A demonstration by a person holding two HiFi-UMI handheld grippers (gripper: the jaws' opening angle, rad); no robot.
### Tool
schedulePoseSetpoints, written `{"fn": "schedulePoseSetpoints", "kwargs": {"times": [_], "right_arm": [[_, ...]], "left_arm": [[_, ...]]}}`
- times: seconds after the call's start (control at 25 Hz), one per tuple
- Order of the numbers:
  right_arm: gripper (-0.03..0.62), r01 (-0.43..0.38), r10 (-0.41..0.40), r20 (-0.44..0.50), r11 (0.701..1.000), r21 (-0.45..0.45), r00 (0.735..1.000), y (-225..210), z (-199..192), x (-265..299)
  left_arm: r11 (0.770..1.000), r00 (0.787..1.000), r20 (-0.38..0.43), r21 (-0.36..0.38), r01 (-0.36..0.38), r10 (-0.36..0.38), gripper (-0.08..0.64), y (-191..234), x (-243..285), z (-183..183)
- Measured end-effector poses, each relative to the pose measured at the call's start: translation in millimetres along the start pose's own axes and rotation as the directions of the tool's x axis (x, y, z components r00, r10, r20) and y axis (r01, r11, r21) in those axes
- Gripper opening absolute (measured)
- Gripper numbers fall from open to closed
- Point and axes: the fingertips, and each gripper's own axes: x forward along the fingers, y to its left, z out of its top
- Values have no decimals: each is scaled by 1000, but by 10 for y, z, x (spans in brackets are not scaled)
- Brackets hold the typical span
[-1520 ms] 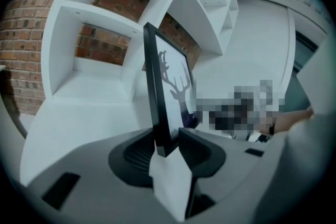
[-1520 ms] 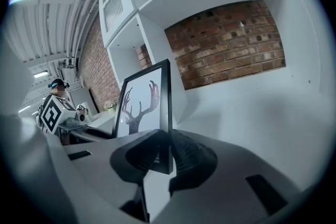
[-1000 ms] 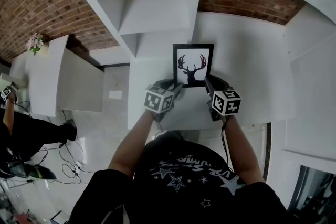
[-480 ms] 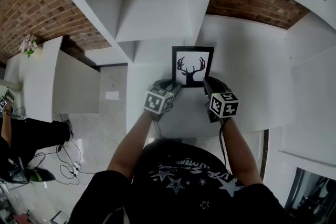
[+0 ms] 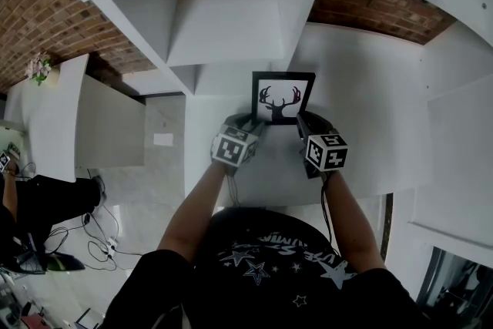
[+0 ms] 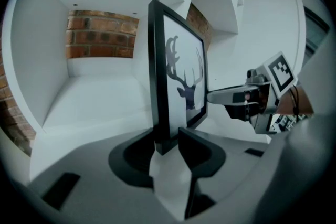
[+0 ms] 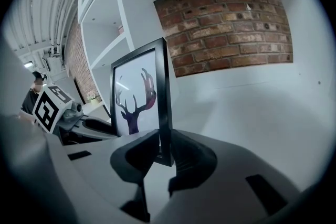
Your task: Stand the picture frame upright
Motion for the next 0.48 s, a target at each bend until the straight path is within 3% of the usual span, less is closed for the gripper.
{"fn": "schedulePoseSetpoints", "kwargs": {"times": [0.24, 0.48], "right_arm": [[75, 12, -12, 2, 1000, -4, 1000, -21, 52, 104], [75, 19, -19, -1, 999, -26, 1000, -37, 110, 216]], "left_arm": [[998, 999, 2, 48, -49, 49, 147, 101, 57, 64], [988, 994, 52, 108, -106, 101, 147, 216, 96, 187]]}}
